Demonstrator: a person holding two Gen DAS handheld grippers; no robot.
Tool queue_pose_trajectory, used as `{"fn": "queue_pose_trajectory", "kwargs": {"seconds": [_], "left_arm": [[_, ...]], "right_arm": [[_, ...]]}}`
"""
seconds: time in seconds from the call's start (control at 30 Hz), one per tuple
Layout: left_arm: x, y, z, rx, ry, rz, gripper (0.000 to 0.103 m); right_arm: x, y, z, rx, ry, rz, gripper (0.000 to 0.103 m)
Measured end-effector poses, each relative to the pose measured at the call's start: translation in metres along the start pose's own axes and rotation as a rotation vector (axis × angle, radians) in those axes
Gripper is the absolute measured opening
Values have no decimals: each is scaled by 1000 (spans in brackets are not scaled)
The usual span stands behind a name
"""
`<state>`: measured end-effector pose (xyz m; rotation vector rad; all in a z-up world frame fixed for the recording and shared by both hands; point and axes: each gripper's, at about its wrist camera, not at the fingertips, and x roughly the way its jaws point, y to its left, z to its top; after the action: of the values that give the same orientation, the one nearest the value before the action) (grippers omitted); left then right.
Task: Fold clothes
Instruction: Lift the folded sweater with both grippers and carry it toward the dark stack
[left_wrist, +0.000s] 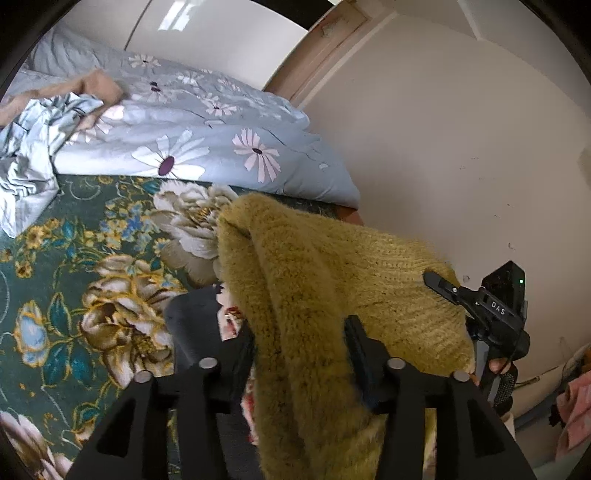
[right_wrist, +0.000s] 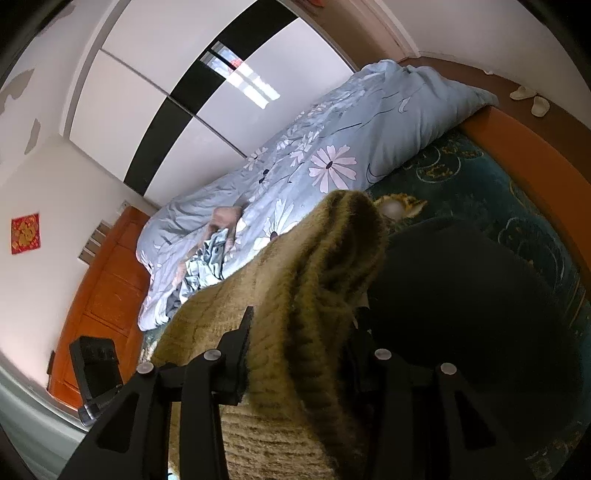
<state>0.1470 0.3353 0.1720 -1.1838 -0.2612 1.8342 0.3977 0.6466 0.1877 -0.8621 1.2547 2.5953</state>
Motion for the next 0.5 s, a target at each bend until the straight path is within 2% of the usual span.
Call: {"fn": "queue_pose_trajectory", "kwargs": {"seconds": [0.17,0.27,0.43,0.5], "left_arm": [[-23,9,3,-47,-48,15,61],[-37,5,-1,-20,-90,55,62],[-54,-27,-13,144,-171,129,62],[-51,-44,-18,243,-169,163,62]], "right_arm": [[-10,-7,4,44,-31,10,47],[-17,-9,5,60,-52,6,47],[-42,25,4,-63,-125,-138,48],[-51,43,3,-115,-165,-193,48]]}}
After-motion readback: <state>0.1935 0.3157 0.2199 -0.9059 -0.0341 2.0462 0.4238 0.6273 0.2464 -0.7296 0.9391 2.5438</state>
